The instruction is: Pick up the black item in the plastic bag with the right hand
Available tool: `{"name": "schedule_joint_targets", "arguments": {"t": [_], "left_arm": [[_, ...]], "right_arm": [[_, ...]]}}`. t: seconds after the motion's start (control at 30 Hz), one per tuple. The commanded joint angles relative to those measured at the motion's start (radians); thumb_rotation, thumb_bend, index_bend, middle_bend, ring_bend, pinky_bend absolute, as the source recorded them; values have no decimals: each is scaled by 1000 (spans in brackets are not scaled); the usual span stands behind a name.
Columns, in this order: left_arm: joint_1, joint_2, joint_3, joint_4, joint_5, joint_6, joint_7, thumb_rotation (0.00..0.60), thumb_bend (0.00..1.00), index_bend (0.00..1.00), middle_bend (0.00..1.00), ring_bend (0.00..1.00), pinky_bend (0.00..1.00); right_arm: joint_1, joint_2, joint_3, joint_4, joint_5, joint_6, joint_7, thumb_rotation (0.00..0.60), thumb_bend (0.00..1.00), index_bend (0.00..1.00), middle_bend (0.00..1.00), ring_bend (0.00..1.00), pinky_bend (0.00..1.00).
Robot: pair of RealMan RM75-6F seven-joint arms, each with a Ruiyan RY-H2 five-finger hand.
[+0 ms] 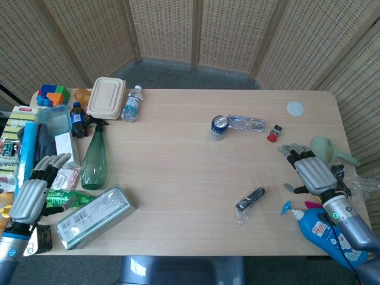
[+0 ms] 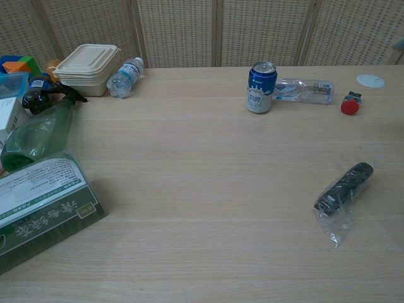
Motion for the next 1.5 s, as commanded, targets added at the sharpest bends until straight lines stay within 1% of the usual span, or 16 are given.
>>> {"name": "schedule_joint_targets", "arguments": {"t": [0.03, 0.53, 0.7, 0.77, 0.87, 0.97, 1.27, 1.5], "left_arm": [[-1, -1, -1, 0, 1, 2, -1, 600, 298, 0, 0, 0, 0], [8, -3, 6, 6, 18, 16, -15, 600, 297, 0, 0, 0, 0], [3, -8, 5, 13, 21, 9, -19, 600, 298, 0, 0, 0, 0], [-1, -11, 4, 17, 18, 3, -23, 600, 297, 0, 0, 0, 0], [-8, -14, 2, 22, 17, -7, -28, 600, 297, 0, 0, 0, 0], [-11, -13, 1, 24, 20, -7, -29, 600, 297, 0, 0, 0, 0], [-9, -9, 4, 28, 23, -3, -40, 600, 299, 0, 0, 0, 0], [-3, -7, 7, 38, 20, 2, -53, 600, 299, 0, 0, 0, 0]], "right_arm": [[-1, -1, 0, 0, -2, 2, 3, 551, 272, 58, 1, 0, 0], [-7, 22, -10, -34, -19, 4, -12, 548, 271, 57, 0, 0, 0], [-10, 6, -35, -44, -29, -18, -27, 549, 273, 57, 0, 0, 0], [-11, -10, -48, -46, -29, -35, -34, 553, 273, 48, 0, 0, 0], [-13, -41, -64, -39, -29, -51, -46, 551, 272, 5, 0, 0, 0], [-14, -73, -78, -19, -43, -58, -68, 551, 271, 0, 0, 0, 0], [-6, -206, -79, 70, -64, -45, -118, 549, 271, 0, 0, 0, 0], [8, -264, -83, 108, -55, -70, -142, 546, 272, 0, 0, 0, 0]]}}
